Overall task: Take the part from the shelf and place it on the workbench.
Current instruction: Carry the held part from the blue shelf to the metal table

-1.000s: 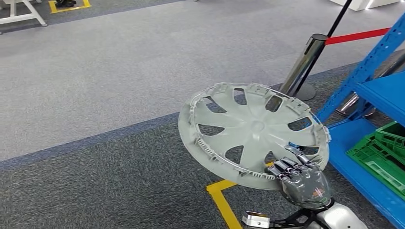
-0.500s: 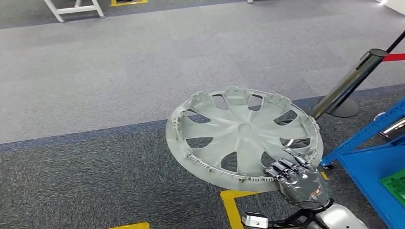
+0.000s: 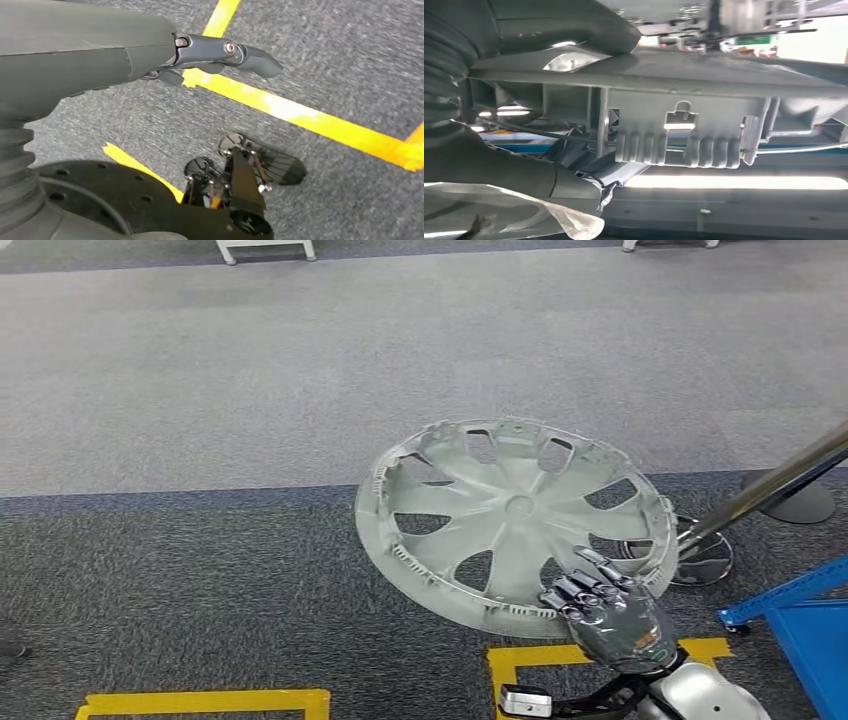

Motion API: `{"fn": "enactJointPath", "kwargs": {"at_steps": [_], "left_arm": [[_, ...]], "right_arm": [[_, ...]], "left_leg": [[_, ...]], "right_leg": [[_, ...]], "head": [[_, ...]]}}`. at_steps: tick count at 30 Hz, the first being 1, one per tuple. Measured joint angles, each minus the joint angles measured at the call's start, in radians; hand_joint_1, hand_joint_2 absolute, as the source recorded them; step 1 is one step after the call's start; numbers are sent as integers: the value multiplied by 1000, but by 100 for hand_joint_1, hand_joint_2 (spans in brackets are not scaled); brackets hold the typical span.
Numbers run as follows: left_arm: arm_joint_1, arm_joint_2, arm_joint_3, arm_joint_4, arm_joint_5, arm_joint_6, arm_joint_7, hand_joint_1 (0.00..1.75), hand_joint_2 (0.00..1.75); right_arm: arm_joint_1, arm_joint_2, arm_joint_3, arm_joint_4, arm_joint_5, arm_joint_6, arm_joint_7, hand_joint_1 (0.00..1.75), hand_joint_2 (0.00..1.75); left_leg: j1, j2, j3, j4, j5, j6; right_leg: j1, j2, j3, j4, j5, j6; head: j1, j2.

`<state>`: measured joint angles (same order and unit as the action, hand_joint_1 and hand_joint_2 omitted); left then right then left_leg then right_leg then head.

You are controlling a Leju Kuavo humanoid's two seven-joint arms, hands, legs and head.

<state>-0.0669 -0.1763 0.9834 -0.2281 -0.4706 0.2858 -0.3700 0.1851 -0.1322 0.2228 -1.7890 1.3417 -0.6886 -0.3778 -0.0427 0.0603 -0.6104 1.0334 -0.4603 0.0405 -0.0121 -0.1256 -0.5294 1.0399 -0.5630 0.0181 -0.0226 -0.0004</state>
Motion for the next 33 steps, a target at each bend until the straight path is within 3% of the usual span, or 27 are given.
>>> {"fn": "enactJointPath", "kwargs": {"at_steps": [2,4,6,7,8,9,11,13,15,17,19,21,22,23,24,26,28,30,31,33], "left_arm": [[2,-1,0,0,-3,-2,0,0,175],[-1,-2,0,0,-5,-4,0,0,175],[-4,-4,0,0,-6,-6,0,0,175],[-4,-5,0,0,-6,-6,0,0,175],[-4,-6,0,0,-6,-7,0,0,175],[-3,-7,0,0,-6,-7,0,0,175],[-4,-6,1,0,-7,-5,0,0,175],[-4,-5,1,0,-8,-3,1,0,175],[1,-4,1,0,-10,0,3,0,175],[4,-3,2,0,-12,3,6,0,175],[1,-3,2,0,-14,5,7,0,175],[-2,-4,2,1,-16,6,7,0,175],[-2,-4,2,1,-17,5,7,0,175],[-1,-5,2,1,-17,5,7,0,175],[0,-4,2,1,-17,4,7,0,175],[0,-2,2,1,-18,4,7,0,175],[-5,0,2,1,-20,3,7,0,175],[-5,2,2,1,-21,3,7,0,175],[-3,3,2,1,-22,3,7,0,175],[-2,3,2,1,-24,3,7,0,175]], "right_arm": [[-2,-10,7,0,1,0,2,175,175],[-3,-19,10,0,0,0,3,175,175],[-3,-27,11,0,0,0,3,175,175],[-2,-30,12,0,0,0,2,175,175],[0,-33,13,0,1,0,1,175,175],[2,-36,14,0,2,0,0,175,175],[6,-40,16,-1,2,0,-2,175,175],[6,-42,20,-4,2,0,-4,175,175],[5,-42,22,-6,1,-1,-7,175,175],[3,-43,24,-7,0,-1,-10,175,175],[2,-44,24,-8,-2,-1,-12,175,175],[1,-45,25,-8,-3,-1,-14,175,175],[1,-45,25,-8,-4,-1,-16,175,175],[1,-45,25,-8,-4,-1,-17,175,175],[1,-45,25,-8,-4,-1,-18,175,175],[1,-45,25,-8,-5,-1,-23,175,175],[-1,-45,25,-8,-7,-1,-28,175,175],[-7,-45,27,-9,-8,-1,-34,175,175],[-9,-45,28,-9,-8,-1,-36,175,175],[-11,-45,31,-9,-10,-1,-38,175,175]], "left_leg": [[9,-24,15,-23,9,6],[15,-50,23,-31,13,10],[17,-80,24,-30,11,12],[19,-95,25,-29,10,11],[21,-111,27,-26,7,8],[25,-127,28,-20,3,3],[30,-157,22,-1,-8,-10],[32,-181,10,13,-14,-22],[35,-196,3,15,-13,-29],[34,-160,-9,43,-30,-37],[34,-99,-55,136,-76,-46],[38,-76,-113,249,-117,-50],[38,-73,-126,274,-118,-48],[37,-71,-122,264,-100,-44],[34,-64,-101,219,-68,-37],[18,-20,-40,94,-12,-18],[1,18,-8,26,0,-3],[-4,6,-3,9,-2,3],[-2,-7,4,-1,2,5],[7,-33,18,-20,9,10]], "right_leg": [[-1,39,-8,27,-22,5],[-2,102,-63,134,-68,9],[-4,122,-135,246,-96,14],[-5,124,-154,261,-85,18],[-6,125,-153,238,-54,21],[-10,132,-135,182,-11,26],[-20,169,-88,69,42,32],[-22,191,-66,29,44,25],[-20,173,-63,26,44,11],[-20,153,-58,24,45,-1],[-16,128,-53,22,42,-9],[-9,100,-50,21,37,-15],[-7,86,-47,21,34,-16],[-4,73,-44,21,31,-17],[-2,61,-39,21,27,-17],[2,36,-27,18,20,-16],[4,13,-20,12,16,-9],[3,-10,-12,6,13,0],[2,-4,-8,7,8,4],[-1,52,-25,51,-18,11]], "head": [[0,0],[4,0],[8,0],[8,0],[9,0],[9,0],[10,0],[11,0],[12,0],[6,0],[-2,0],[-4,0],[-4,0],[-4,0],[-4,0],[-3,0],[-3,0],[-4,0],[-3,0],[-2,0]]}}
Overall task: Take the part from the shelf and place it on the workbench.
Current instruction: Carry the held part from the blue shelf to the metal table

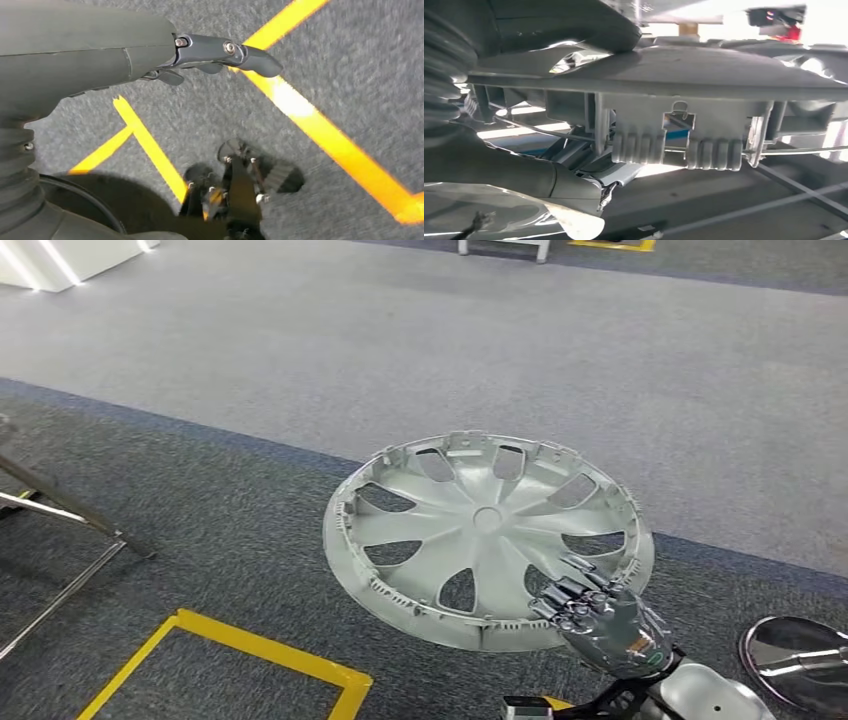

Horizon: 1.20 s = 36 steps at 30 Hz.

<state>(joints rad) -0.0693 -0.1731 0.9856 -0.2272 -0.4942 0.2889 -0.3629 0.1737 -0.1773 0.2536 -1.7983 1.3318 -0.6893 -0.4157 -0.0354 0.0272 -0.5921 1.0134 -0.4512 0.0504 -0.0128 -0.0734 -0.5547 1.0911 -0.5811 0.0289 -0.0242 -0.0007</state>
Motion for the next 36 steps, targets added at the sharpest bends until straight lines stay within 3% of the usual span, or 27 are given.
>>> {"fn": "enactJointPath", "kwargs": {"at_steps": [1,2,4,5,7,8,10,11,12,13,15,17,19,20,22,23,24,26,28,30,32,34,35,36], "left_arm": [[-1,0,0,0,-1,0,1,0,175],[-4,0,0,0,-1,0,1,0,175],[-6,-3,0,0,-2,-1,3,0,175],[-5,-4,0,0,-2,-2,4,0,175],[-4,-5,0,0,-3,-4,4,0,175],[-4,-5,1,0,-3,-5,4,0,175],[-5,-4,1,0,-3,-7,5,0,175],[-4,-3,1,0,-3,-7,6,0,175],[-1,-2,2,0,-3,-7,7,0,175],[1,-1,2,0,-4,-7,8,0,175],[3,0,3,1,-5,-5,11,0,175],[0,-2,3,1,-6,-4,12,0,175],[-1,-3,3,1,-6,-4,13,0,175],[0,-3,3,1,-6,-3,15,0,175],[3,-4,3,1,-8,-2,16,0,175],[3,-3,3,1,-8,-2,17,0,175],[2,-3,3,1,-8,-1,17,0,175],[0,-3,3,1,-9,-1,17,0,175],[0,-3,4,1,-9,0,16,0,175],[1,-2,4,1,-9,0,16,0,175],[-3,-3,4,1,-10,0,16,0,175],[-6,-5,5,1,-11,0,16,0,175],[-6,-6,5,1,-12,-1,16,0,175],[-5,-7,5,1,-12,-1,16,0,175]], "right_arm": [[0,0,1,0,-1,0,-1,175,175],[1,0,1,0,-2,0,-2,175,175],[1,0,3,1,-3,0,-4,175,175],[1,0,4,1,-3,0,-6,175,175],[2,0,6,1,-3,0,-9,175,175],[1,0,7,2,-4,0,-9,175,175],[1,0,8,2,-4,0,-10,175,175],[0,0,9,2,-5,0,-10,175,175],[0,0,9,1,-5,0,-10,175,175],[-1,0,9,1,-5,0,-11,175,175],[-3,-1,9,1,-5,0,-11,175,175],[-2,-1,8,1,-6,0,-14,175,175],[-2,-1,8,1,-7,0,-16,175,175],[-1,-1,8,1,-7,0,-17,175,175],[0,-1,8,1,-6,0,-20,175,175],[0,-1,8,1,-6,0,-22,175,175],[0,-1,8,1,-6,0,-24,175,175],[-1,-1,9,1,-7,0,-27,175,175],[-3,-1,9,0,-6,0,-29,175,175],[-5,-1,10,-1,-6,0,-31,175,175],[-5,-1,11,-2,-6,0,-31,175,175],[-4,-1,11,-2,-6,0,-31,175,175],[-3,-1,11,-2,-6,0,-31,175,175],[-2,-1,12,-2,-6,0,-31,175,175]], "left_leg": [[4,-13,4,-4,2,2],[7,-26,4,-4,1,5],[9,-55,4,-2,-1,6],[11,-71,5,0,-2,4],[18,-104,6,10,-9,-5],[20,-119,3,19,-14,-12],[22,-146,-7,35,-21,-25],[23,-157,-12,38,-21,-30],[25,-168,-15,39,-20,-33],[25,-170,-16,40,-21,-37],[23,-126,-35,80,-45,-46],[26,-60,-94,195,-97,-56],[32,-39,-154,305,-129,-61],[34,-36,-163,315,-119,-61],[34,-24,-126,227,-51,-56],[30,-3,-94,160,-20,-50],[23,19,-67,102,-1,-44],[11,47,-45,52,1,-34],[10,29,-40,40,-1,-25],[16,5,-27,24,2,-16],[21,-20,-19,15,3,-8],[22,-48,-16,16,0,-2],[22,-63,-14,16,-1,-1],[23,-79,-11,16,-4,-2]], "right_leg": [[-2,38,-28,51,-23,2],[-3,60,-63,114,-49,4],[-6,72,-124,207,-71,10],[-7,72,-133,206,-53,14],[-14,88,-97,103,24,22],[-19,112,-71,43,49,26],[-24,149,-35,-24,63,25],[-23,153,-30,-28,57,20],[-22,142,-26,-29,57,12],[-22,130,-23,-32,58,7],[-24,104,-14,-37,56,-6],[-20,75,-7,-39,51,-16],[-16,44,-1,-39,44,-20],[-15,31,3,-39,39,-20],[-13,6,15,-40,29,-16],[-13,-5,21,-41,24,-13],[-10,-16,27,-42,19,-10],[-6,-38,35,-47,12,-2],[-5,-57,47,-56,7,8],[-8,-20,45,-37,-10,16],[-9,45,-8,61,-52,19],[-8,70,-93,189,-88,21],[-8,72,-122,220,-82,22],[-8,73,-131,210,-55,23]], "head": [[2,0],[3,0],[6,0],[6,0],[7,0],[8,0],[9,0],[10,0],[9,0],[9,0],[2,0],[-6,0],[-7,0],[-7,0],[-7,0],[-7,0],[-7,0],[-7,0],[-6,0],[-3,0],[3,0],[7,0],[8,0],[8,0]]}}
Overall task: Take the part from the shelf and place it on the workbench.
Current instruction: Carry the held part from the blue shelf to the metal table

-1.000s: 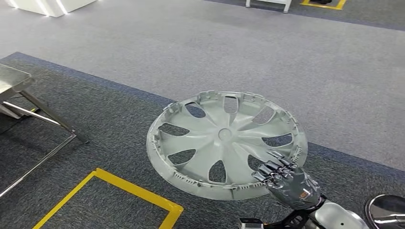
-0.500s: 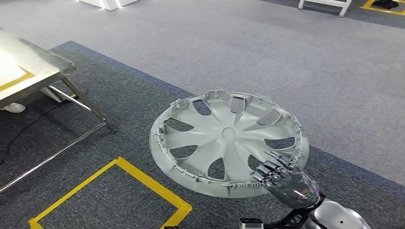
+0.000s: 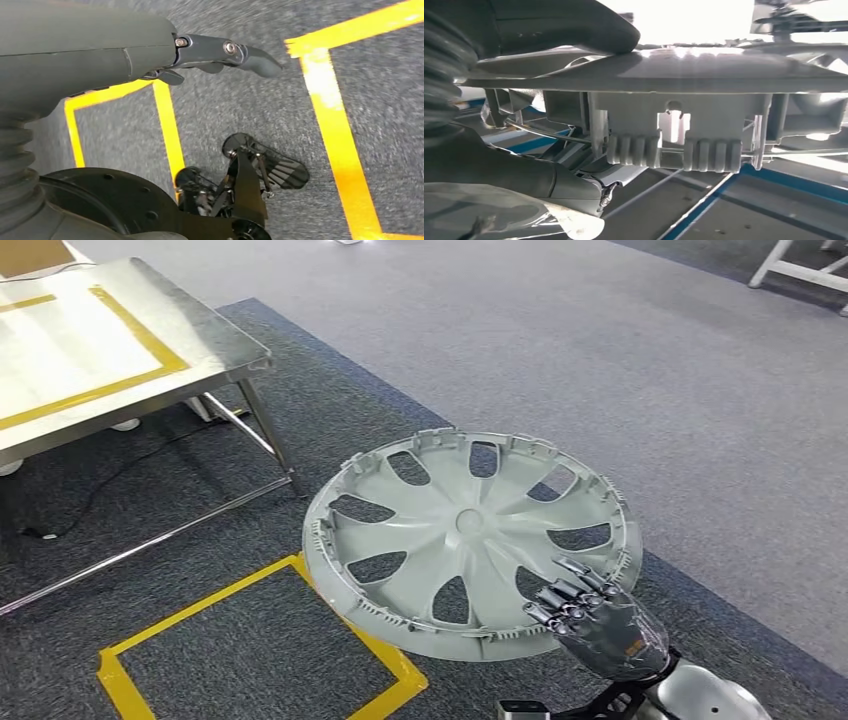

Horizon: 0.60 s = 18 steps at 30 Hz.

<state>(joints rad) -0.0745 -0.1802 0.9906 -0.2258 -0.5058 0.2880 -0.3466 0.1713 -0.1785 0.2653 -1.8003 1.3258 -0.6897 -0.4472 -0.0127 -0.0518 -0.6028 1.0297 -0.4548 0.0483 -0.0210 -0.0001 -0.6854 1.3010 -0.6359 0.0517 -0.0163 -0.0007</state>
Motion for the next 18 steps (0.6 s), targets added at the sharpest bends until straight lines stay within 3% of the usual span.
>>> {"fn": "enactJointPath", "kwargs": {"at_steps": [1,3,5,7,8,10,11,12,14,15,16,18], "left_arm": [[1,0,0,0,0,0,0,0,175],[1,-1,1,0,0,-1,-1,0,175],[0,0,1,0,0,-3,-2,0,175],[2,0,2,0,0,-4,-4,0,175],[5,1,3,0,0,-4,-4,0,175],[6,2,6,0,0,-4,-5,0,175],[4,2,7,0,0,-4,-5,0,175],[3,2,9,0,0,-4,-5,0,175],[2,1,12,0,0,-5,-5,0,175],[3,1,13,0,0,-5,-5,0,175],[4,2,14,0,0,-5,-5,0,175],[5,2,14,0,0,-5,-5,0,175]], "right_arm": [[1,0,0,0,0,0,-1,175,175],[2,0,0,0,1,0,-1,175,175],[2,-1,1,-1,1,0,-2,175,175],[2,-1,2,-2,1,0,-3,175,175],[2,-1,2,-3,2,0,-3,175,175],[2,-1,1,-3,2,0,-4,175,175],[3,-2,1,-3,2,0,-4,175,175],[4,-2,1,-3,2,0,-4,175,175],[4,-2,1,-3,2,0,-5,175,175],[4,-2,1,-3,2,0,-5,175,175],[4,-2,2,-3,2,0,-5,175,175],[4,-2,2,-3,2,0,-5,175,175]], "left_leg": [[1,-16,4,1,-3,-2],[2,-46,8,10,-12,-11],[3,-71,1,16,-16,-22],[6,-92,-4,15,-14,-30],[4,-83,-5,19,-17,-35],[3,-29,-28,68,-45,-47],[3,7,-53,121,-71,-53],[6,28,-87,188,-100,-58],[13,41,-140,288,-127,-63],[15,43,-144,291,-112,-64],[16,47,-129,254,-80,-63],[10,85,-72,126,-10,-55]], "right_leg": [[-1,5,10,-47,44,0],[-7,44,57,-178,119,-2],[-10,75,88,-245,133,-8],[-10,63,98,-252,127,-19],[-10,51,102,-255,127,-24],[-13,25,112,-260,124,-36],[-11,10,117,-261,120,-41],[-9,-5,121,-261,116,-44],[-8,-34,131,-261,107,-45],[-8,-48,137,-261,102,-44],[-8,-61,144,-261,97,-42],[-6,-83,157,-262,85,-34]], "head": [[0,0],[1,0],[0,0],[0,0],[0,0],[-5,0],[-8,0],[-10,0],[-10,0],[-10,0],[-10,0],[-10,0]]}}
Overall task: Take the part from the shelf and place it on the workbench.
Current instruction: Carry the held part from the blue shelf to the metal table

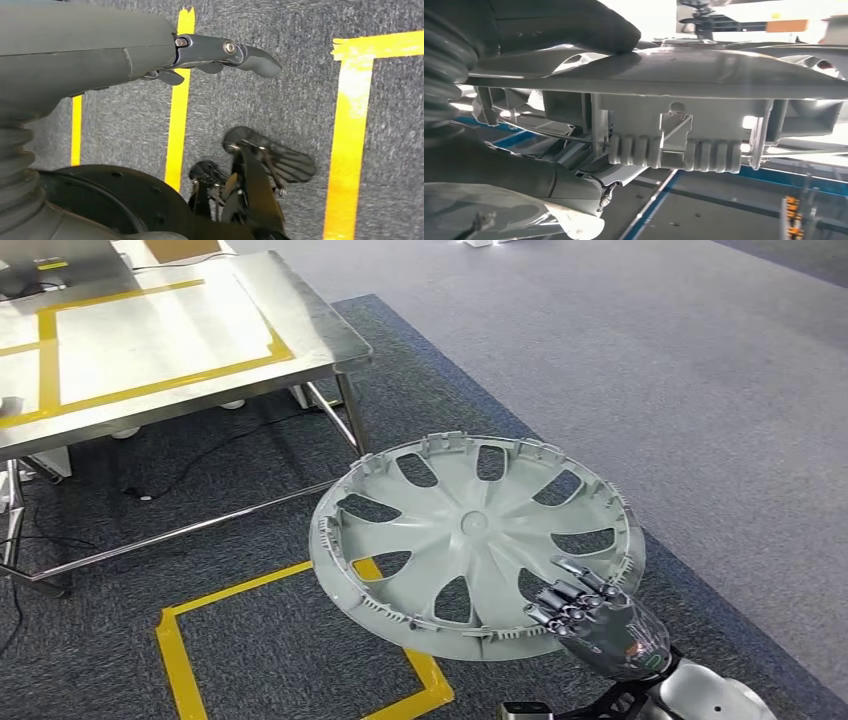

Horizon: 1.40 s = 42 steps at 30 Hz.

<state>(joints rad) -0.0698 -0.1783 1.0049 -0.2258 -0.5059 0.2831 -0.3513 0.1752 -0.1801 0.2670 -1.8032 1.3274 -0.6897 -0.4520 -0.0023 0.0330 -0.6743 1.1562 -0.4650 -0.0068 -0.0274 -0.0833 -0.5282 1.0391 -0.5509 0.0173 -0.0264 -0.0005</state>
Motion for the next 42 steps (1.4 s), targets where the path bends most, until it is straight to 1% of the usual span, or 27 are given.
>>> {"fn": "enactJointPath", "kwargs": {"at_steps": [1,2,3,4,5,6,7,9,10,11,12,13,15,16,17,19,22,28,30,33,35,36,37,39,40,41,42], "left_arm": [[-1,0,0,0,0,0,0,0,175],[-3,0,1,0,-1,0,-1,0,175],[-4,0,1,0,-2,0,-1,0,175],[-3,0,2,0,-2,0,-3,0,175],[-2,0,2,0,-3,0,-4,0,175],[-1,1,3,0,-3,0,-6,0,175],[-1,1,3,0,-4,0,-8,0,175],[-4,1,3,0,-6,1,-9,0,175],[-5,0,3,0,-8,2,-9,0,175],[-6,0,3,0,-10,4,-8,0,175],[-6,-1,3,0,-12,5,-7,0,175],[-5,-1,3,0,-13,7,-5,0,175],[-5,-2,3,0,-14,9,-1,0,175],[-5,-2,3,0,-14,9,1,0,175],[-5,-2,3,0,-15,9,2,0,175],[-3,-1,3,0,-16,9,5,0,175],[0,0,3,0,-17,7,6,0,175],[-2,0,4,0,-20,6,6,0,175],[-2,1,4,0,-21,6,6,0,175],[-3,3,4,0,-23,6,6,0,175],[-4,0,4,0,-24,6,6,0,175],[-4,-1,4,0,-24,6,5,0,175],[-4,-2,4,0,-25,7,4,0,175],[-4,-4,4,0,-25,7,3,0,175],[-4,-4,4,0,-25,7,3,0,175],[-4,-5,4,0,-25,7,4,0,175],[-4,-6,4,0,-25,8,4,0,175]], "right_arm": [[0,0,0,0,0,0,0,175,175],[-1,0,0,0,-1,0,0,175,175],[-3,0,0,0,-1,0,-1,175,175],[-5,0,1,0,-2,0,-2,175,175],[-8,0,1,0,-2,0,-3,175,175],[-10,0,2,-1,-2,0,-4,175,175],[-11,0,2,-2,-2,0,-4,175,175],[-11,0,2,-2,-2,0,-4,175,175],[-11,0,2,-2,-2,0,-4,175,175],[-10,0,3,-2,-2,0,-4,175,175],[-10,0,3,-2,-2,0,-5,175,175],[-9,0,3,-2,-2,0,-5,175,175],[-9,0,3,-2,-3,0,-5,175,175],[-11,-1,3,-1,-5,0,-4,175,175],[-13,-1,4,0,-8,0,-2,175,175],[-18,-1,5,1,-19,0,1,175,175],[-20,-1,6,1,-31,0,-2,175,175],[-18,-1,4,1,-36,0,-30,175,175],[-17,-1,4,1,-36,0,-33,175,175],[-16,-1,3,1,-34,0,-35,175,175],[-15,-1,2,0,-34,0,-36,175,175],[-16,-1,1,0,-34,0,-36,175,175],[-17,-1,-1,0,-36,0,-36,175,175],[-19,-1,-5,2,-44,0,-40,175,175],[-20,-1,-7,3,-47,0,-42,175,175],[-20,-1,-9,5,-49,0,-43,175,175],[-20,-1,-11,8,-49,0,-44,175,175]], "left_leg": [[-6,22,24,-53,17,6],[-11,39,37,-84,22,12],[-17,44,41,-95,15,17],[-18,33,42,-102,15,23],[-16,22,45,-107,16,29],[-13,9,50,-114,17,36],[-9,-3,55,-120,19,43],[-6,-30,59,-125,19,52],[-7,-45,60,-125,18,55],[-8,-60,61,-125,16,57],[-8,-76,63,-124,15,57],[-9,-92,67,-124,13,56],[-9,-120,75,-122,8,52],[-10,-131,75,-118,5,49],[-10,-138,73,-116,3,46],[-9,-145,69,-111,3,45],[-9,-145,73,-118,4,49],[-9,-142,82,-126,2,42],[-10,-142,82,-125,0,39],[-12,-139,83,-124,-3,46],[-7,-134,96,-147,4,53],[-3,-130,105,-160,9,56],[0,-126,114,-171,12,58],[0,-118,119,-174,8,60],[-1,-115,121,-173,5,59],[0,-113,123,-171,1,57],[0,-112,126,-169,-4,54]], "right_leg": [[3,-10,5,-1,-6,5],[6,-20,10,-3,-10,10],[8,-31,15,-6,-13,14],[10,-44,23,-11,-15,19],[8,-47,29,-15,-19,25],[7,-32,30,-8,-27,29],[5,-6,19,18,-44,31],[5,56,-44,135,-96,32],[5,71,-87,204,-117,33],[6,78,-123,253,-124,33],[6,81,-144,267,-109,32],[6,84,-143,238,-73,30],[6,104,-103,110,15,24],[5,117,-81,49,41,21],[5,128,-65,13,51,19],[5,135,-53,-9,50,19],[6,135,-50,-9,51,19],[8,137,-46,-9,47,11],[6,137,-45,-11,47,12],[3,141,-42,-17,48,18],[6,135,-45,-16,46,22],[8,125,-54,2,35,23],[9,113,-74,41,16,24],[8,96,-142,163,-36,29],[7,93,-174,215,-51,33],[6,92,-192,238,-48,36],[5,91,-189,222,-25,39]], "head": [[0,0],[0,0],[-1,0],[-1,0],[0,0],[0,0],[3,0],[10,0],[13,0],[14,0],[14,0],[14,0],[14,0],[15,0],[15,0],[14,0],[14,0],[13,0],[13,0],[13,0],[14,0],[16,0],[19,0],[23,0],[24,0],[24,0],[24,0]]}}
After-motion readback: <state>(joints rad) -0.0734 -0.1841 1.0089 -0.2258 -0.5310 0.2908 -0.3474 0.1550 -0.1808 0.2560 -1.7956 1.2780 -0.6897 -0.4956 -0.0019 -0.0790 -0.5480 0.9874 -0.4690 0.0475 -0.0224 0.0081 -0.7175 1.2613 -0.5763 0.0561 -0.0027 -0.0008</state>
